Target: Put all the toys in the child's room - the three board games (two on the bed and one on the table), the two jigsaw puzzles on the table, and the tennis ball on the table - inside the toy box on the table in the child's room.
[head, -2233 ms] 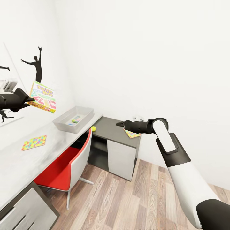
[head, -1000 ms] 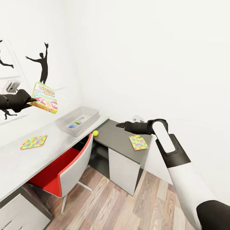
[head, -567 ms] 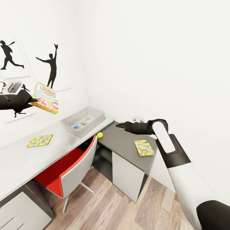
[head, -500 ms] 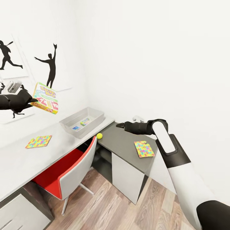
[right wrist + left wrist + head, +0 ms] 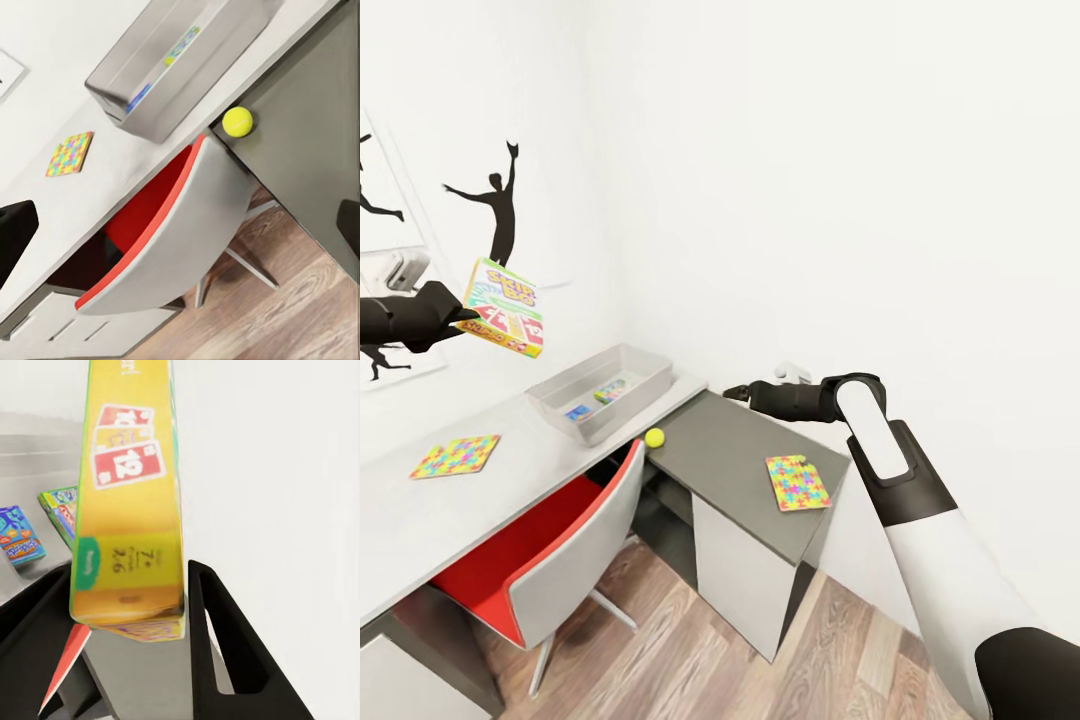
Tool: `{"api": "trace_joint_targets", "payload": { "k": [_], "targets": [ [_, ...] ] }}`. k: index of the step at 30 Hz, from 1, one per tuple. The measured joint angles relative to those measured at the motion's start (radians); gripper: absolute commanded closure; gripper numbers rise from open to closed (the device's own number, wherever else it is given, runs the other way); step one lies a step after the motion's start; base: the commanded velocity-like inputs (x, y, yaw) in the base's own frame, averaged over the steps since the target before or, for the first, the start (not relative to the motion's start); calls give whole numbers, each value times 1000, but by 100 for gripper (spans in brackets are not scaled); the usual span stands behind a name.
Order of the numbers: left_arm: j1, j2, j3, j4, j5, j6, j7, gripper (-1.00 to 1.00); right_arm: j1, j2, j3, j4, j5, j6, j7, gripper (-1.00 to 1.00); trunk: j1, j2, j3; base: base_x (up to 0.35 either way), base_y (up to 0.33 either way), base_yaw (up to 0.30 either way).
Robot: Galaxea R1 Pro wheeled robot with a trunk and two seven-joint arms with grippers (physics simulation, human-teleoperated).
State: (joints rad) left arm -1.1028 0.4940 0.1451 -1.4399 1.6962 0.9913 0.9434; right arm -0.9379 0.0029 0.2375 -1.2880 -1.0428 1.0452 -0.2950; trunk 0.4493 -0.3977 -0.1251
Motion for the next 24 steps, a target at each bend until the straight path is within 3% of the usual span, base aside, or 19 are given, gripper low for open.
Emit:
{"api": "trace_joint_targets", "payload": {
  "k": [24],
  "targets": [
    [2, 0, 0, 0, 1, 1, -3, 100, 5, -1, -1, -3, 0, 0, 6, -100, 0, 0, 1, 55, 31, 1]
  ]
}}
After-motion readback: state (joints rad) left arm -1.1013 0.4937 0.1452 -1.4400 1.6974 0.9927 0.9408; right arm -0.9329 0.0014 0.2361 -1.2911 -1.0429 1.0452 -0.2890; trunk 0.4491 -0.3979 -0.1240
